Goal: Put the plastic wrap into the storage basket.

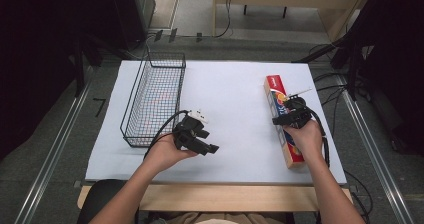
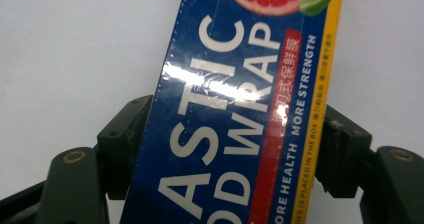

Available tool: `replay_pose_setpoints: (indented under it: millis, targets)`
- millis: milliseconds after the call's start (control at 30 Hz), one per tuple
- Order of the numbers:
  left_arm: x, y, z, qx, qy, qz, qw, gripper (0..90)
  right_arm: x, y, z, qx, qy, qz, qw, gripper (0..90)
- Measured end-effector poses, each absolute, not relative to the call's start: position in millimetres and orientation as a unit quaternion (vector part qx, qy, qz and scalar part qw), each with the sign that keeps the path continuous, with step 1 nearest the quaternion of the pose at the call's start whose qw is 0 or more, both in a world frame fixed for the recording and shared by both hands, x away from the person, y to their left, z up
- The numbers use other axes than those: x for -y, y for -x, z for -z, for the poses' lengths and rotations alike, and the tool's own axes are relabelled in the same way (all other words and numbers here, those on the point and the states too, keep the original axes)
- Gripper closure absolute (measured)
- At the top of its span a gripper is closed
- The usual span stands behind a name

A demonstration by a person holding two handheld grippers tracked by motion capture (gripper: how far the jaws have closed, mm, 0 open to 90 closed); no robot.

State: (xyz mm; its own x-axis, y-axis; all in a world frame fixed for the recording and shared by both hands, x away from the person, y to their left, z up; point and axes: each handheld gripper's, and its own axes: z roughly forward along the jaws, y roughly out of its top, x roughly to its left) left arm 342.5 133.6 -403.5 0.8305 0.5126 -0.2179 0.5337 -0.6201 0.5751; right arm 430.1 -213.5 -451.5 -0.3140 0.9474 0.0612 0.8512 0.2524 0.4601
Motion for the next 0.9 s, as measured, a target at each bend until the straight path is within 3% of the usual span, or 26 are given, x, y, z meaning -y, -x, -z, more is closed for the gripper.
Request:
replay_pose_setpoints:
  millis: [200,433,900]
  targets:
    - [-133,-342,404,-0.291,-0.9,0.016,0.325,33.2,218,-435,454,-0.773,-0.594,-0.21,0.077,30.3]
    - [-134,-343,404,-0.29,-0.9,0.015,0.325,33.3,218,-434,448,-0.771,-0.598,-0.199,0.089,37.7]
    - [-137,-343,401,-0.292,-0.899,0.011,0.326,33.4,238,-434,440,-0.773,-0.591,-0.213,0.09,41.3]
